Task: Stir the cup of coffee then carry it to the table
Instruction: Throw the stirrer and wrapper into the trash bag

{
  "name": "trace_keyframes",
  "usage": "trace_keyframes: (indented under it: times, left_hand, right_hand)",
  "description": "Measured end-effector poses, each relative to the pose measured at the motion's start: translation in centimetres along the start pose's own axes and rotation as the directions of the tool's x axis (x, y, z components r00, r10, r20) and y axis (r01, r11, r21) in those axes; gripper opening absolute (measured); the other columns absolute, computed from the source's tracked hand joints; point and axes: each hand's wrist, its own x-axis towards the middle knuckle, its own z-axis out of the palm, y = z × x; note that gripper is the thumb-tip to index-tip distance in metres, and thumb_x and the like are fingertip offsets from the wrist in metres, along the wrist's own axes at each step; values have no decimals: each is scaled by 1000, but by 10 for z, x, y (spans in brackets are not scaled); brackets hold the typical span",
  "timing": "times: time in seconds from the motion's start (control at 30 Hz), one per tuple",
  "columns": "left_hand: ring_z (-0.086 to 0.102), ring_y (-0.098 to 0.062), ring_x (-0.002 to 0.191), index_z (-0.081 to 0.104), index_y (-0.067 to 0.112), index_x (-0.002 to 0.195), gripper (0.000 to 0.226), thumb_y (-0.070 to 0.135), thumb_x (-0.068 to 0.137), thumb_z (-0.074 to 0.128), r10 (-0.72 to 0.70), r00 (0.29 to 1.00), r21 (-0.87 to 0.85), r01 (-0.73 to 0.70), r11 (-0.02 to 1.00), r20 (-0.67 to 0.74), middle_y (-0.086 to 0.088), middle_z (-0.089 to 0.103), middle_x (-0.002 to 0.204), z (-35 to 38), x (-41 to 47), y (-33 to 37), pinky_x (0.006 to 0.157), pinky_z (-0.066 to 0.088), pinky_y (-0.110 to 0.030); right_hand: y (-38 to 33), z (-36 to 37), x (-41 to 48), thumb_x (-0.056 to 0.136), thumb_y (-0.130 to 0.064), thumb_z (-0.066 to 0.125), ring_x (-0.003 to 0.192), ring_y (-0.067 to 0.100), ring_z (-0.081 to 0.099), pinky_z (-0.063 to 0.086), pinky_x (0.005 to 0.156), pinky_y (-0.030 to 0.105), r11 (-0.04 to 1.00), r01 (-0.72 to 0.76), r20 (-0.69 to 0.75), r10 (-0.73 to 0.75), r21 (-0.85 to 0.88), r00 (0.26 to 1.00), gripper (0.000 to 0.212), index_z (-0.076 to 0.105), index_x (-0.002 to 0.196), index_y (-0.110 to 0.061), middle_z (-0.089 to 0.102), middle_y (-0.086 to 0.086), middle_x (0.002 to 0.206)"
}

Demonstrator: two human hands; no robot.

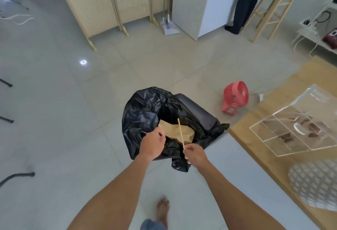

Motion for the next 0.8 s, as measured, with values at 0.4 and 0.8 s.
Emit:
trace_keyframes:
  times: [0.4, 0.8]
  left_hand:
    - [63, -22, 91, 56, 19, 118, 27, 30, 100, 40, -94, 991, 41, 90, 995, 95, -4, 71, 97, 6, 28, -42, 73, 44, -30]
    - [65, -25, 94, 58, 17, 118, 28, 28, 101, 39, 25, 995, 50, -30, 998, 93, -6, 73, 98, 0, 29, -7, 75, 46, -31]
  right_hand:
    - [21, 4, 42, 95, -18, 46, 109, 31, 58, 44, 87, 32, 909, -87, -29, 82, -407, 996, 29, 61, 116, -4, 62, 15, 120]
    - [-20, -27, 20, 96, -29, 40, 81, 21, 56, 42, 72, 34, 980, 129, -73, -141, -152, 987, 32, 61, 92, -4, 64, 12, 89]
